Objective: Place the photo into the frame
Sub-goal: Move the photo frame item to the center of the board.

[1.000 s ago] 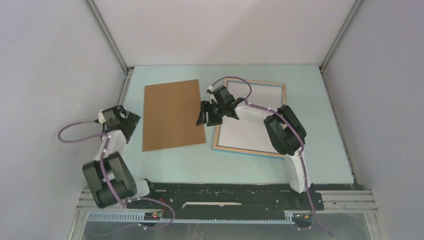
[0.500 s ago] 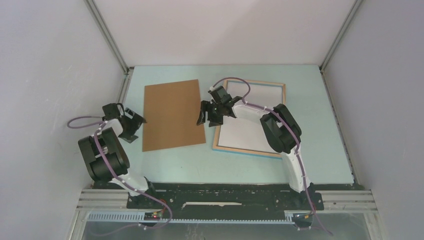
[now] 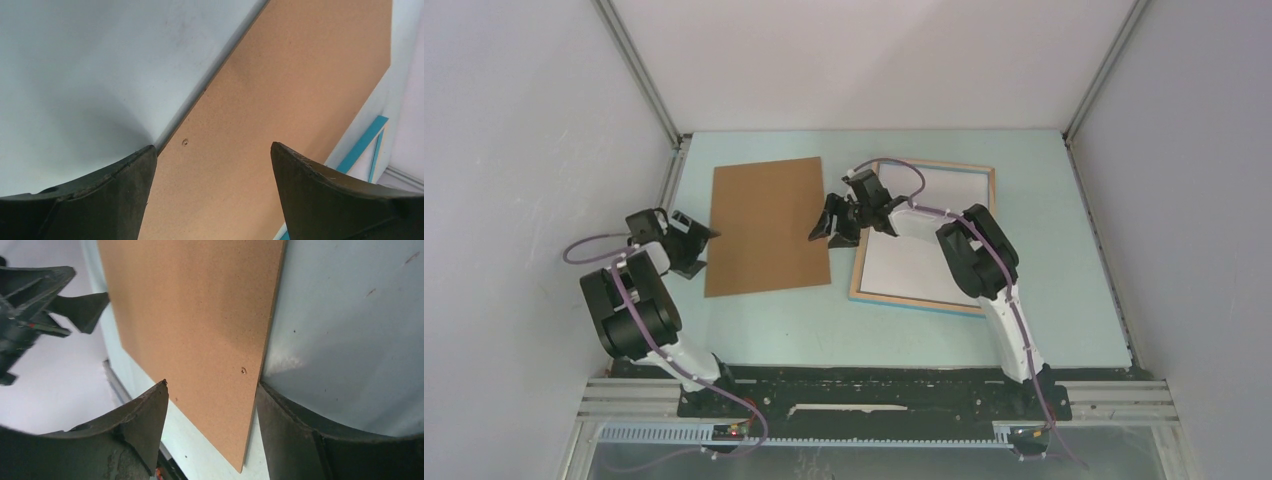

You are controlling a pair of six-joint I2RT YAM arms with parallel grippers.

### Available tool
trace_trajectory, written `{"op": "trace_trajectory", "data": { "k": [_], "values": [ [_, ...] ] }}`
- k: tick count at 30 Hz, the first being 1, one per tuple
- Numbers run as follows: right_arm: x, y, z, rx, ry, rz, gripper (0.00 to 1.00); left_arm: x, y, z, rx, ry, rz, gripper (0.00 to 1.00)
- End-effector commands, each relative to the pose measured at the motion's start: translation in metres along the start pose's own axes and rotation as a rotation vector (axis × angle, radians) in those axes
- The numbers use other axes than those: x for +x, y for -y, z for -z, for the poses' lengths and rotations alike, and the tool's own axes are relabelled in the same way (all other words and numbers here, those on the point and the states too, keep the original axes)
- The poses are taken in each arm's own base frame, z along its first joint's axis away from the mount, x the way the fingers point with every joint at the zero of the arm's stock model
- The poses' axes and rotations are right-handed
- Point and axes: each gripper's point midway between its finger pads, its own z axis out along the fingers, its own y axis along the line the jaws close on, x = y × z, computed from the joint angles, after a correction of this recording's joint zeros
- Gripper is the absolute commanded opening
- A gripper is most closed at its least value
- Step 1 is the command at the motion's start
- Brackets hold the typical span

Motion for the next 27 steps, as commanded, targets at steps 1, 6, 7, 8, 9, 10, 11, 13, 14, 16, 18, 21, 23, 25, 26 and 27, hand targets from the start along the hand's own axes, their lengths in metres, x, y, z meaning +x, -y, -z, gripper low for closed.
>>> {"op": "trace_trajectory", "data": {
  "k": [1,6,7,8,9,10,11,13,14,16,18,21,23,25,26,27],
  "values": [
    [0.001,-0.096,0.028,-0.419,0.003,0.046,0.70,0.074,-0.008,-0.009,0.018,-0.242,0.094,0.94],
    [0.006,-0.134,0.087,-0.558,0.065,0.099,0.69,0.102,0.028,-0.004,0.128,-0.311,0.041,0.93],
    [0.009,-0.133,0.096,-0.554,0.071,0.087,0.68,0.109,0.036,-0.003,0.148,-0.322,0.026,0.93],
    [0.012,-0.128,0.103,-0.547,0.076,0.078,0.68,0.115,0.043,-0.001,0.167,-0.328,0.007,0.93],
    [0.016,-0.124,0.109,-0.537,0.081,0.069,0.68,0.121,0.050,0.001,0.178,-0.332,-0.011,0.94],
    [0.020,-0.119,0.113,-0.524,0.081,0.065,0.68,0.126,0.056,0.004,0.192,-0.335,-0.024,0.94],
    [0.025,-0.112,0.116,-0.505,0.078,0.062,0.68,0.132,0.061,0.006,0.207,-0.339,-0.032,0.94],
    [0.034,-0.102,0.120,-0.464,0.073,0.051,0.68,0.145,0.073,0.010,0.234,-0.351,-0.055,0.94],
    [0.037,-0.096,0.121,-0.444,0.073,0.040,0.68,0.150,0.078,0.013,0.245,-0.358,-0.060,0.94],
    [0.043,-0.080,0.123,-0.409,0.080,0.012,0.68,0.163,0.085,0.018,0.266,-0.377,-0.067,0.94],
    [0.046,-0.058,0.126,-0.360,0.105,-0.019,0.68,0.170,0.092,0.022,0.289,-0.378,-0.082,0.94],
    [0.053,-0.024,0.127,-0.287,0.125,-0.046,0.68,0.181,0.093,0.025,0.294,-0.388,-0.099,0.94],
    [0.056,-0.005,0.129,-0.257,0.129,-0.065,0.68,0.193,0.093,0.026,0.298,-0.412,-0.103,0.93],
    [0.056,0.012,0.132,-0.238,0.139,-0.087,0.68,0.202,0.092,0.028,0.310,-0.422,-0.092,0.93],
    [0.056,0.021,0.133,-0.226,0.147,-0.100,0.68,0.204,0.092,0.029,0.322,-0.418,-0.083,0.93],
    [0.054,0.028,0.135,-0.214,0.161,-0.111,0.68,0.206,0.090,0.030,0.324,-0.412,-0.077,0.92]
  ]
}}
